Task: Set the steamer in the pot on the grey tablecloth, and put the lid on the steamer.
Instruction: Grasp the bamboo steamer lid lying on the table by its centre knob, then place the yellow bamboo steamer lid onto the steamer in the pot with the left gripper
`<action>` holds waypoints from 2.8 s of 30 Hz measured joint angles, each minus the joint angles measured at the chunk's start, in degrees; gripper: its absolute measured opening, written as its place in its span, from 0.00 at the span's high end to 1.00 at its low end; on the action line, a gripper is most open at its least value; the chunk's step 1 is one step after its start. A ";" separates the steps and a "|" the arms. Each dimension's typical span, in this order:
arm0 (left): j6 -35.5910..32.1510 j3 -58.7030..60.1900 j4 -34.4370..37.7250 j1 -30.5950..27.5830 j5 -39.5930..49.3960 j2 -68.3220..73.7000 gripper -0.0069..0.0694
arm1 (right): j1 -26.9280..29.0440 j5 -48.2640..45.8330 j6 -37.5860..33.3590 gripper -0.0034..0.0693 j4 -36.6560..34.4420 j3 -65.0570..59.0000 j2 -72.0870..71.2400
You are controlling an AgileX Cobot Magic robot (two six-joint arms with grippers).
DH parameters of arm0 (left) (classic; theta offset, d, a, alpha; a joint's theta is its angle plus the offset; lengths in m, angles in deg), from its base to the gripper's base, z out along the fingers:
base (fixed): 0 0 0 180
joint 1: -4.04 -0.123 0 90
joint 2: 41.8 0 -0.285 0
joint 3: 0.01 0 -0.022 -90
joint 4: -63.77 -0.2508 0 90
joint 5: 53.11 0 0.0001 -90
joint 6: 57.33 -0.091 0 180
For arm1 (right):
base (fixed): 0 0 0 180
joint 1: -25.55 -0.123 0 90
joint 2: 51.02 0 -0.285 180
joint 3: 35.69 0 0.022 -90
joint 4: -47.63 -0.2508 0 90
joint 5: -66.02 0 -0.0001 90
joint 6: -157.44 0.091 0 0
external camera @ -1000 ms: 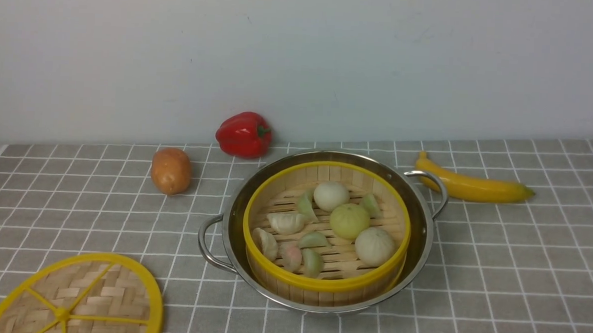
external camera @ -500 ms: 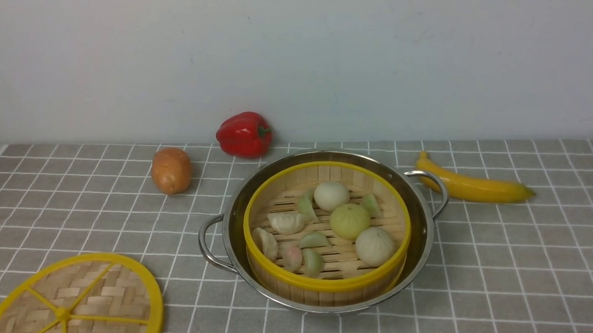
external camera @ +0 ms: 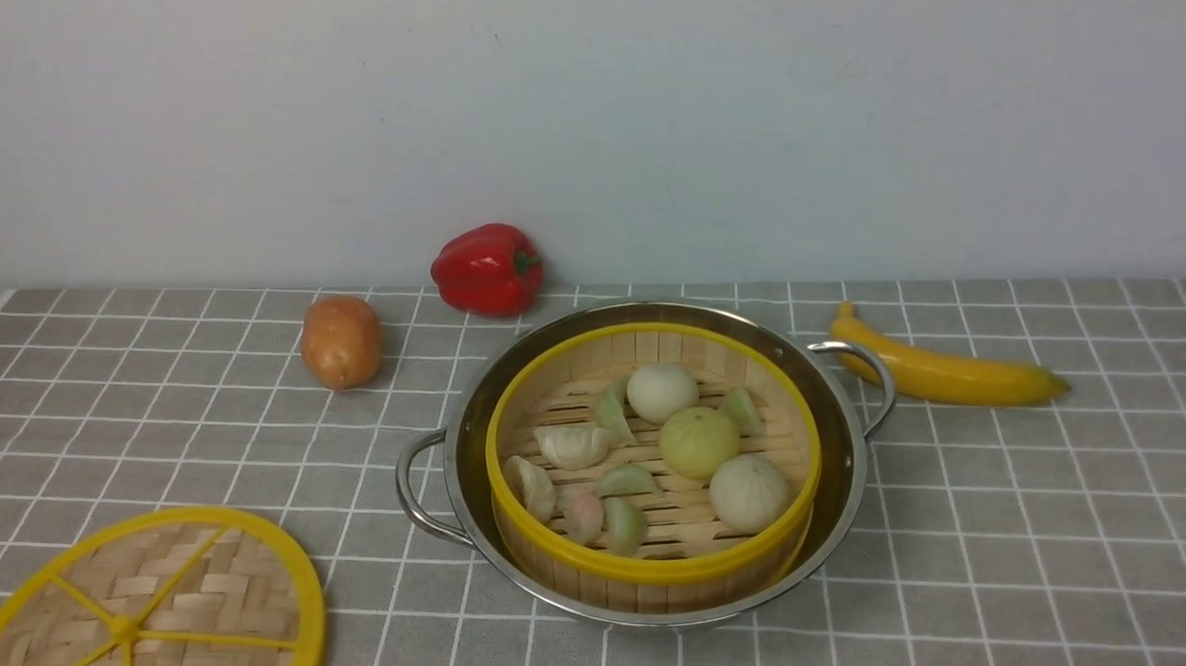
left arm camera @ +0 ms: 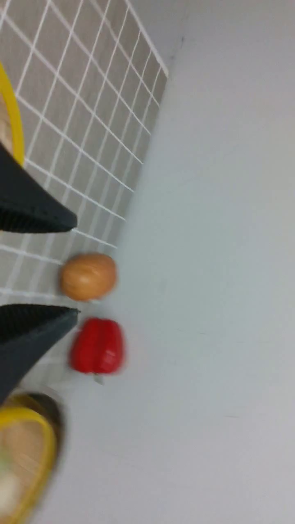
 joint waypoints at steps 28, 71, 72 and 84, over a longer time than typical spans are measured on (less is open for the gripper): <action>14.60 -55.87 -42.91 0.00 64.18 59.67 0.59 | 0.00 0.18 0.00 0.62 0.00 -0.05 0.00; 10.73 -64.93 -44.59 0.00 64.63 102.19 0.76 | 0.00 0.18 0.00 0.62 0.00 -0.05 0.00; 10.18 -65.58 -44.66 0.00 64.63 102.05 0.76 | 0.00 0.18 0.00 0.62 0.00 -0.05 0.00; -4.57 -95.52 -44.44 10.55 65.29 99.66 0.76 | 0.00 0.18 0.00 0.62 0.00 -0.05 0.00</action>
